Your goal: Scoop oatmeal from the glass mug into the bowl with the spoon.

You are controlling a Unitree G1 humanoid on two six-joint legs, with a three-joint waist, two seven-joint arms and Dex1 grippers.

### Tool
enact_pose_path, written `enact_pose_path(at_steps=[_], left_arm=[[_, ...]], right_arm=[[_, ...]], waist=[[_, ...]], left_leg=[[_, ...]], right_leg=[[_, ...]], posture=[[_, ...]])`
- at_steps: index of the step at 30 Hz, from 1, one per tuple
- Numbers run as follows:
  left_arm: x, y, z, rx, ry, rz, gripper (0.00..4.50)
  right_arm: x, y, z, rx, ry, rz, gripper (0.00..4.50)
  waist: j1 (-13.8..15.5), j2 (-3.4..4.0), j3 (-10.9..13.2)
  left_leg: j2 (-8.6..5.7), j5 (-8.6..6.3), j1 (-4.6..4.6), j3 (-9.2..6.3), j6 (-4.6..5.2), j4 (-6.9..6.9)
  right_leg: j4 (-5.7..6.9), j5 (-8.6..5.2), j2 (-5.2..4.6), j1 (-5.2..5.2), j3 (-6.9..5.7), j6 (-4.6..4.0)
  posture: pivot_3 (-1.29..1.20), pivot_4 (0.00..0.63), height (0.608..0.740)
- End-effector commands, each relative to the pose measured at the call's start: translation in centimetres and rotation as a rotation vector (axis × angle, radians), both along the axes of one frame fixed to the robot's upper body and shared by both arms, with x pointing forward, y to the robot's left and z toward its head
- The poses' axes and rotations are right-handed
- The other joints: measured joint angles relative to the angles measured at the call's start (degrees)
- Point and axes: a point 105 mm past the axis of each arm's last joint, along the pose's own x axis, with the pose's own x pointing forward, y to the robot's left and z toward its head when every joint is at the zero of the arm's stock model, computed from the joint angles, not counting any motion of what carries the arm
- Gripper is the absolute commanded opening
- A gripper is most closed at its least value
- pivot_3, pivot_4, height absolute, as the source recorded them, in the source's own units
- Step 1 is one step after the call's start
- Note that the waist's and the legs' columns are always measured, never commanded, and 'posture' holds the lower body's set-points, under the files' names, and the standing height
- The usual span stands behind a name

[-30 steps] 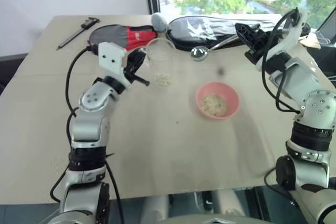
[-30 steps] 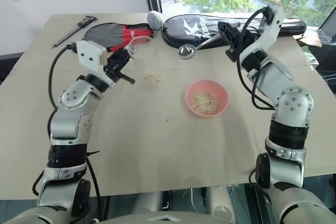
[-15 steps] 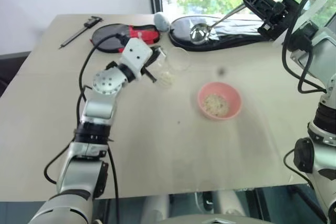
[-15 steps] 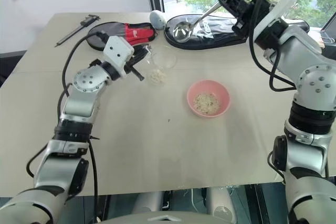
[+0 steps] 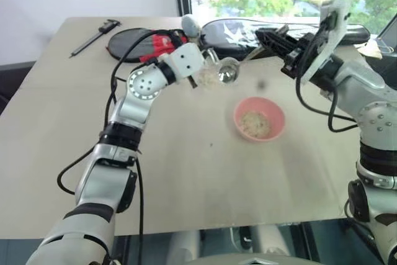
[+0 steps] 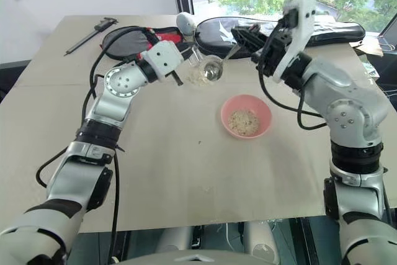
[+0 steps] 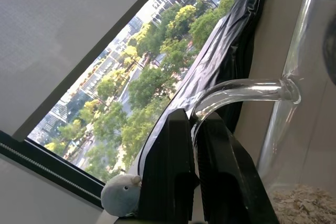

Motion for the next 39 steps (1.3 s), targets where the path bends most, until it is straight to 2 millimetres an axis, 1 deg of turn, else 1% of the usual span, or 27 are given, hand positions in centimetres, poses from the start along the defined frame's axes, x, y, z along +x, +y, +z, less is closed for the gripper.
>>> enact_pose_path(at_steps=[1,6,7,11,16,20,22,24,28,31,33,39], left_arm=[[-0.5,-0.4,2.8,-0.047,-0.061,-0.045,0.08],[-0.6,-1.2,2.9,-0.073,0.004,-0.097,0.08],[-0.6,-1.3,2.9,-0.083,0.021,-0.107,0.08],[-0.6,-1.6,2.8,-0.067,0.061,-0.130,0.08],[-0.5,-1.8,2.6,-0.038,0.083,-0.139,0.08],[-0.3,-1.9,2.8,-0.035,0.076,-0.142,0.08],[-0.2,-1.9,2.7,-0.031,0.074,-0.144,0.08],[-0.2,-2.0,2.6,-0.032,0.075,-0.149,0.08],[-0.2,-2.4,2.6,-0.038,0.076,-0.158,0.08],[-0.2,-2.6,2.6,-0.054,0.074,-0.164,0.08],[-0.2,-2.6,2.5,-0.062,0.075,-0.165,0.08],[-0.1,-2.2,1.0,-0.143,0.110,-0.147,0.08]], right_arm=[[0.3,0.2,0.1,-0.014,-0.090,-0.042,0.00],[1.4,1.2,-1.6,-0.031,-0.131,-0.079,0.00],[1.5,1.4,-1.9,-0.026,-0.133,-0.081,0.00],[2.1,1.9,-2.7,-0.010,-0.153,-0.099,0.00],[2.2,2.3,-3.5,-0.047,-0.183,-0.094,0.00],[1.8,2.9,-4.7,-0.020,-0.084,-0.026,0.00],[1.6,3.0,-5.0,0.027,-0.017,0.002,0.00],[1.4,3.2,-5.2,0.039,0.022,0.027,0.00],[1.9,3.0,-5.7,0.108,0.127,0.021,0.00],[2.7,2.6,-6.3,0.155,0.210,-0.025,0.00],[2.9,2.4,-6.4,0.178,0.245,-0.034,0.00],[4.3,0.2,-5.5,0.314,0.405,-0.113,0.00]], waist=[[-0.08,0.00,0.00],[-0.10,0.00,0.00],[-0.10,0.00,0.00],[-0.13,0.01,0.00],[-0.14,0.01,0.00],[-0.13,0.01,0.00],[-0.13,0.01,0.00],[-0.13,0.01,0.01],[-0.11,0.01,0.00],[-0.12,0.01,0.00],[-0.13,0.01,0.00],[-0.10,0.02,0.00]], left_leg=[[0.00,0.00,0.00,0.00,0.00,0.00],[0.00,0.03,0.02,-0.01,-0.04,0.01],[0.00,0.12,0.02,-0.01,-0.20,0.01],[0.00,0.14,0.02,-0.01,-0.23,0.02],[0.00,0.14,0.02,-0.01,-0.24,0.02],[0.00,0.15,0.02,-0.02,-0.25,0.02],[0.00,0.15,0.04,-0.02,-0.25,0.02],[0.00,0.15,0.04,-0.02,-0.26,0.03],[0.00,0.15,0.04,-0.02,-0.26,0.04],[0.00,0.15,0.04,-0.02,-0.26,0.04],[0.00,0.15,0.04,-0.02,-0.26,0.04],[0.00,0.16,0.05,-0.02,-0.27,0.05]], right_leg=[[0.00,0.00,0.00,0.00,0.00,0.00],[0.03,0.00,0.02,0.00,-0.01,0.00],[0.03,0.00,0.02,0.00,-0.01,0.00],[0.03,0.00,0.02,0.00,-0.01,0.00],[0.03,0.00,0.03,0.00,-0.01,0.00],[0.04,0.00,0.03,0.00,-0.01,0.00],[0.07,0.00,0.03,0.01,-0.01,0.00],[0.09,0.00,0.03,0.00,-0.02,0.00],[0.08,0.00,0.03,0.01,-0.02,0.00],[0.09,0.00,0.03,0.01,-0.02,0.00],[0.09,0.00,0.03,0.01,-0.02,0.00],[0.15,0.00,0.02,0.01,-0.01,0.00]], posture=[[0.00,0.150,0.740],[0.00,0.150,0.740],[0.00,0.150,0.740],[0.00,0.150,0.740],[0.00,0.150,0.740],[0.00,0.150,0.740],[0.00,0.150,0.740],[0.00,0.150,0.740],[0.00,0.150,0.740],[0.00,0.150,0.740],[0.00,0.150,0.740],[0.00,0.150,0.740]])
